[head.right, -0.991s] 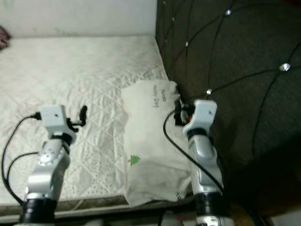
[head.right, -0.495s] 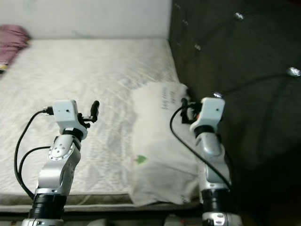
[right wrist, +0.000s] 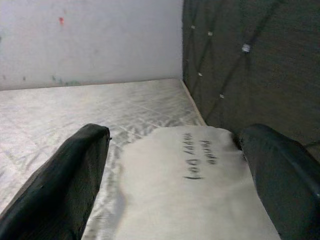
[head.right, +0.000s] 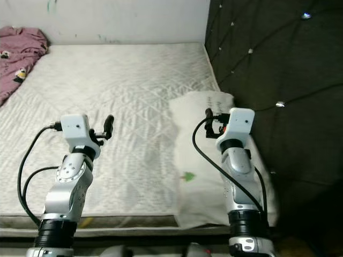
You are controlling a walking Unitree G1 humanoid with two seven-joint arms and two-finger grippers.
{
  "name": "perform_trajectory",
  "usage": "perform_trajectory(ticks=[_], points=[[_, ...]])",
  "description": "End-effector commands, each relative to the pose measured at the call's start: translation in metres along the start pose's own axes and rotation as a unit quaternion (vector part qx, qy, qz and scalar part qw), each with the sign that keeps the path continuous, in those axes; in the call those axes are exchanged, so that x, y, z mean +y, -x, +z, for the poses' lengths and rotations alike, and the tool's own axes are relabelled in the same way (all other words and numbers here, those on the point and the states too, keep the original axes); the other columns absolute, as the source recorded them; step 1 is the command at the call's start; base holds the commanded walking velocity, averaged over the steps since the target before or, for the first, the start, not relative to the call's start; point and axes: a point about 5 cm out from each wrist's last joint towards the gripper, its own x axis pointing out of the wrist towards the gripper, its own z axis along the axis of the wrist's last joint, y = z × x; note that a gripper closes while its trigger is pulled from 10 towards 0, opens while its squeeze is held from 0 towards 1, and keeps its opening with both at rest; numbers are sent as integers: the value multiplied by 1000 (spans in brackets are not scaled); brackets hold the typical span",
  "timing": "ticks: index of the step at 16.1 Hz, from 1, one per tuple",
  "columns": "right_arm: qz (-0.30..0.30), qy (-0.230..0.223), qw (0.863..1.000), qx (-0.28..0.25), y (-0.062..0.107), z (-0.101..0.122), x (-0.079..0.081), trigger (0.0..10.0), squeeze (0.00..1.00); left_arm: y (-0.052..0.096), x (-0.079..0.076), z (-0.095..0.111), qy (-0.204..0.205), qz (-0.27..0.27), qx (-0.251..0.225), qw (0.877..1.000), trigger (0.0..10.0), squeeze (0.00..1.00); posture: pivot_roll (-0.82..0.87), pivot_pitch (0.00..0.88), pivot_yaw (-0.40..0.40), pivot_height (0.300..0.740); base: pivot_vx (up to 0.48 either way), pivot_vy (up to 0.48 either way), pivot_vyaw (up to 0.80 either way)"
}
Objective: Clean up the room
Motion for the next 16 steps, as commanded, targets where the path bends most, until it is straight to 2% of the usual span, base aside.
perform_trajectory(ticks=[1,2,4,16], points=[[16,-8,1000,-9,-2,4,11,10000,0,0,10,0,2,14,-1,1000,10000,0,-90,0,37,740,0,480,0],[20,-10,1000,-9,-2,4,12,10000,0,0,10,0,7,12,-1,1000,10000,0,-91,0,37,740,0,480,0],[19,-5,1000,-13,-2,5,11,10000,0,0,10,0,4,13,-2,1000,10000,0,-93,0,37,740,0,480,-800],[18,11,1000,-7,-4,2,11,10000,0,1,6,0,6,10,-5,1000,10000,0,-91,0,24,740,0,480,0]])
